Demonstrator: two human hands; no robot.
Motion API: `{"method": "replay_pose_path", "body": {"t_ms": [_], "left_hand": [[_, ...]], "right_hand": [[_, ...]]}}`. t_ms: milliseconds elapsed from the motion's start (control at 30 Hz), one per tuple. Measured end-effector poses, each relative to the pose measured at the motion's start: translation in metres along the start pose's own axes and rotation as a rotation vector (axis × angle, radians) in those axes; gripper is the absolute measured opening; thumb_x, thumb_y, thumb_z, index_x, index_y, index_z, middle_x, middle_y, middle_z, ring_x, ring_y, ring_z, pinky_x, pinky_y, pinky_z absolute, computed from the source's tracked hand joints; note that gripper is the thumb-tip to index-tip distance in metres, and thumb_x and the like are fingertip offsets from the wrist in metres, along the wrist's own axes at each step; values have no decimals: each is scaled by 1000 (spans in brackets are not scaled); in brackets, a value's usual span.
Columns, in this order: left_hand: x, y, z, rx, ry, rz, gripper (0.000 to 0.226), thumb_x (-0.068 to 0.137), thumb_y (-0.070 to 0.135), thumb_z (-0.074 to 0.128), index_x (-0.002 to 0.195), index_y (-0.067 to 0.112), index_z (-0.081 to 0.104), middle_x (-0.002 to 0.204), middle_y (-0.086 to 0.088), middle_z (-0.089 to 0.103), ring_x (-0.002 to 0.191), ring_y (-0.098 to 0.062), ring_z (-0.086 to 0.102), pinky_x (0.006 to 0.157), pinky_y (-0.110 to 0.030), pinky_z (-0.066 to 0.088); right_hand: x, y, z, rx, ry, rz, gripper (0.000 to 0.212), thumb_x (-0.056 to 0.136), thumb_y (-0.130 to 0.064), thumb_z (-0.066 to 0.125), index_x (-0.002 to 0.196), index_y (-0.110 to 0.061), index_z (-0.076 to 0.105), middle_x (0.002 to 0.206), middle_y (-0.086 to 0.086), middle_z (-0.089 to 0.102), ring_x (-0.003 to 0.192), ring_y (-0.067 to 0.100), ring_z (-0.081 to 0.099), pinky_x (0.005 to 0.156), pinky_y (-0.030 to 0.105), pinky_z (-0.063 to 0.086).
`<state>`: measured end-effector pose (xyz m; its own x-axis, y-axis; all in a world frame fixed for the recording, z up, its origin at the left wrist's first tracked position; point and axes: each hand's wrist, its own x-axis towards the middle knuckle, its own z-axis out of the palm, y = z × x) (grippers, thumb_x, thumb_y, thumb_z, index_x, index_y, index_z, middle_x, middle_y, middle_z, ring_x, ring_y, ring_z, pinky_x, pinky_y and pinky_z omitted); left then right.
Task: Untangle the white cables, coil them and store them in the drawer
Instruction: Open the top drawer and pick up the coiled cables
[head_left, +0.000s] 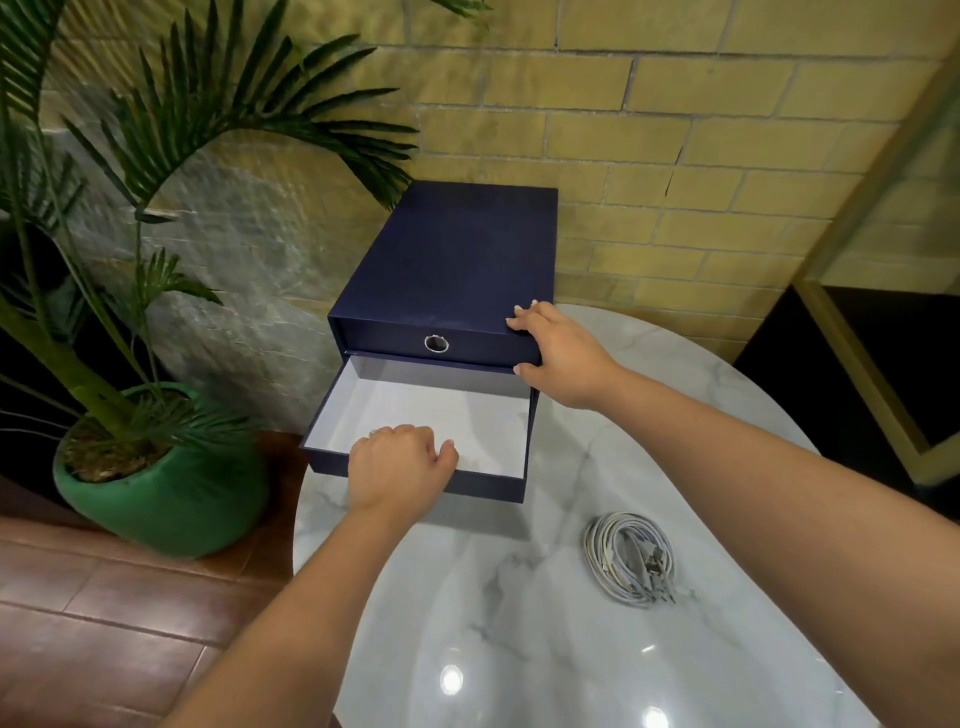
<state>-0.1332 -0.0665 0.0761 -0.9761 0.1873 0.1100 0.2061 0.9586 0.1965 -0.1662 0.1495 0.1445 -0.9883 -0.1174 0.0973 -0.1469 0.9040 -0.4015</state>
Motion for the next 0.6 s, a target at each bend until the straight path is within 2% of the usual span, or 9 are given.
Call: {"method": "replay_pose_path", "body": {"t_ms": [200,600], "left_hand": [[-21,1,-10,9,-156,3,48,91,48,40,67,13,62,62,-1,60,62,-18,58,61,-29,52],[-50,-8,-16,11,-211,30,51,91,50,40,65,11,62,62,-4,60,61,-19,60,62,-30,55]], "right_hand": [[-2,1,-1,-4,-4,10,60,89,-19,60,144,-13,35,150,1,30,143,18,22,110,26,25],[-4,4,3,25,-8,2,62,90,-16,59,145,-14,32,155,0,23,146,16,11,116,31,23]]}}
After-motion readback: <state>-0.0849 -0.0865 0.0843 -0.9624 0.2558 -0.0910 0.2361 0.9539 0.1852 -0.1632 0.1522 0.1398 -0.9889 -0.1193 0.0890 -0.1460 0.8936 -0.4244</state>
